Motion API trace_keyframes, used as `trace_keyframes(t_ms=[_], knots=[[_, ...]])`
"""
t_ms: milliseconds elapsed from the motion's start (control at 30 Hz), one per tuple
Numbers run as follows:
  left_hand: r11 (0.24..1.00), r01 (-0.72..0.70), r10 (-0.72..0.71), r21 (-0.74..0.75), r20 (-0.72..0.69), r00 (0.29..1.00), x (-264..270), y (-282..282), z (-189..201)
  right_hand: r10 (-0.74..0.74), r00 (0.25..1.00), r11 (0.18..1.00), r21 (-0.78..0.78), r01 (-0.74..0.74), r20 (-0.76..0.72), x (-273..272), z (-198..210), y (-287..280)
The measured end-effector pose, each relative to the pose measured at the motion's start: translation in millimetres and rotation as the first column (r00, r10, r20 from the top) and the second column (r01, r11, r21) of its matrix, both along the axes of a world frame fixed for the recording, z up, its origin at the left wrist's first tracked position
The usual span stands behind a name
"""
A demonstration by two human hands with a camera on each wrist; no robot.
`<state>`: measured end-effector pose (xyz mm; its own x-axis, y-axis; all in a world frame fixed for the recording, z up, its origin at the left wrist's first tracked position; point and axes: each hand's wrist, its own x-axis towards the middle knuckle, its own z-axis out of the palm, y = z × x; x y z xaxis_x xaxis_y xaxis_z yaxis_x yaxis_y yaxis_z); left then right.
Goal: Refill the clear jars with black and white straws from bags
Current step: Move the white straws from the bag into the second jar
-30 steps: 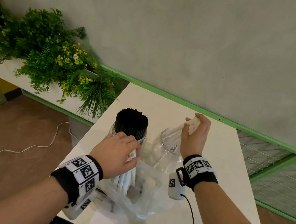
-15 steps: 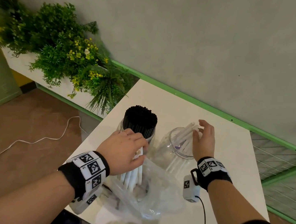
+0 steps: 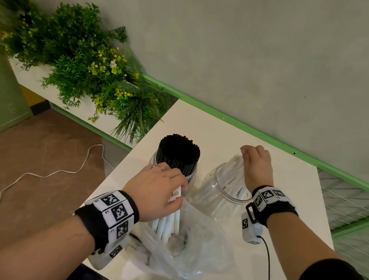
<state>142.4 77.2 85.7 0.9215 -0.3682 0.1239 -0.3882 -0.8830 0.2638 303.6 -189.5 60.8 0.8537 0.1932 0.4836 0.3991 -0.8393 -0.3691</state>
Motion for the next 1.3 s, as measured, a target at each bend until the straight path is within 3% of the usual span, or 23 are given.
trace_keyframes(t_ms=[167,267,333,500,700,767,867,1067,1233,1300], knots=[[1.000,0.000,0.001,0.002,-0.009,1.000,0,0,1,-0.031,0.980,0.994,-0.111,0.009,-0.198,-2,-2,-6],[1.000,0.002,-0.002,-0.005,-0.004,1.000,-1,0,2,0.003,0.963,1.000,-0.022,-0.009,-0.268,-10,-5,-8],[1.000,0.000,0.000,0.002,-0.009,1.000,-1,0,2,0.039,0.968,0.999,0.004,-0.039,-0.246,-14,-7,-7],[1.000,0.003,-0.003,-0.002,0.007,1.000,-1,-1,1,0.036,0.981,0.990,-0.131,-0.062,-0.192,-7,-17,1],[1.000,0.005,-0.005,-0.010,0.016,1.000,-2,-1,0,-0.020,1.000,0.999,0.036,0.021,-0.022,-6,-4,4],[1.000,0.007,-0.007,-0.007,0.008,1.000,-2,-1,1,-0.055,0.998,0.998,0.014,0.056,-0.038,-4,1,2],[1.000,0.010,-0.010,-0.004,0.014,1.000,-3,-1,2,-0.113,0.986,0.986,-0.138,0.097,-0.119,-1,-6,-2],[1.000,-0.002,0.002,-0.005,0.009,1.000,-4,-2,2,-0.069,0.991,0.993,0.087,0.080,-0.117,-6,-13,-1],[0.999,0.013,-0.012,0.035,-0.023,1.000,-4,0,5,-0.112,0.986,0.990,0.073,0.121,-0.123,-5,-12,-4],[0.996,0.016,-0.018,0.087,0.025,1.000,-7,3,8,-0.118,0.988,0.989,0.074,0.125,-0.094,-5,-8,-5]])
